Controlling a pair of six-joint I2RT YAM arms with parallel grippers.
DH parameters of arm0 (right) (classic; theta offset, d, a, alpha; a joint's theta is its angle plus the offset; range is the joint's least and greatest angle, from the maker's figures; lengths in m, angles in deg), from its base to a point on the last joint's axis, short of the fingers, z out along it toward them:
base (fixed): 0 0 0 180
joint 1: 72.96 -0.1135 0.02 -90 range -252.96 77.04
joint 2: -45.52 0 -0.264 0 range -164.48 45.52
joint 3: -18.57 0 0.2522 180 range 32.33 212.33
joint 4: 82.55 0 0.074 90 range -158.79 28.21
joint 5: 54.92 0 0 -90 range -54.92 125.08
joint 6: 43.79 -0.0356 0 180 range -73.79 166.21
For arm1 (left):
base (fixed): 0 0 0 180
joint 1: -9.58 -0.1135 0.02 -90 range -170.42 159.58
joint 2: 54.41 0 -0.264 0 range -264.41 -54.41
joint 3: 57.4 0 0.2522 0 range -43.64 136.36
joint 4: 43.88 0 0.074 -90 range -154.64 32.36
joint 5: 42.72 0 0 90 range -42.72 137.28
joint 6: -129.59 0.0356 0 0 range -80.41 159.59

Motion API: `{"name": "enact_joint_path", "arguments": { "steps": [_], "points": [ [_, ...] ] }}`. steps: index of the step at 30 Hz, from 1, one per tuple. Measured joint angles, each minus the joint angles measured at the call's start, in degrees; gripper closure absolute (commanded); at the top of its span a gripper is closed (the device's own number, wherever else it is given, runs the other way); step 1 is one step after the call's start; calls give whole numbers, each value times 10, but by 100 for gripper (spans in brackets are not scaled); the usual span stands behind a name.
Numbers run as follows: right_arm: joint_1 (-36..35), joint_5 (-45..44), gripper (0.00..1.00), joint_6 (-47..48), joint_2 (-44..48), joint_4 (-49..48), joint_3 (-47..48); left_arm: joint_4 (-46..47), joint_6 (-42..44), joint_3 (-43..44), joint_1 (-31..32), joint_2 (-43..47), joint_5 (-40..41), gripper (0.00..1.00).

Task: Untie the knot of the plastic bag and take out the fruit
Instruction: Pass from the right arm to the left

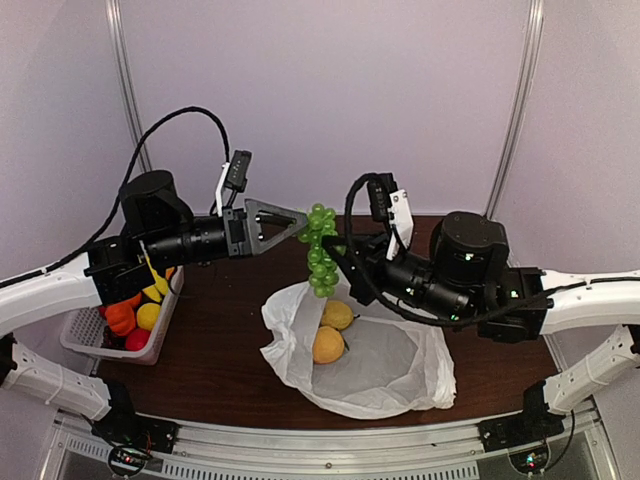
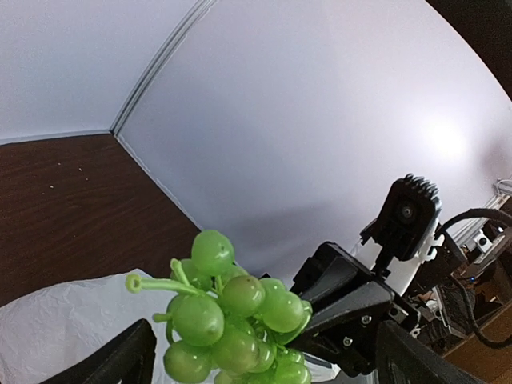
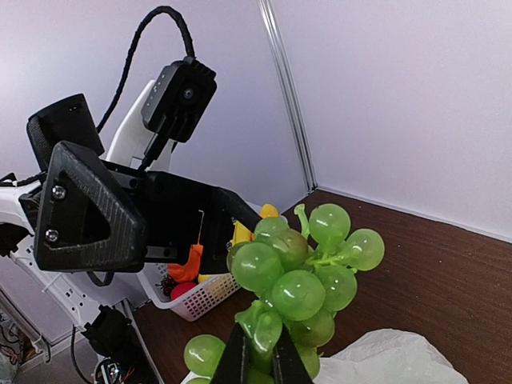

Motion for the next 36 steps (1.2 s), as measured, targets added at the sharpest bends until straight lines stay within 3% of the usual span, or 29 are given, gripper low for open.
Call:
{"name": "enact_joint_path", "arguments": {
  "steps": [9,18,23,28,32,36],
  "points": [
    [-4,32,96,17,-28,-2,5,21,-12,2,0,-30,-12,3],
    [-7,38,96,28,-57,3,25,22,-25,-2,0,-43,-25,55],
    [-9,38,92,30,-60,13,30,21,-29,-11,0,-40,-23,77],
    [-9,38,72,32,-60,16,31,20,-29,-12,0,-34,-21,94],
    [-11,38,38,32,-59,16,31,20,-28,-12,0,-30,-14,97],
    [-11,31,19,33,-49,17,25,-7,-14,-4,-1,-29,-13,98]
  ]
}}
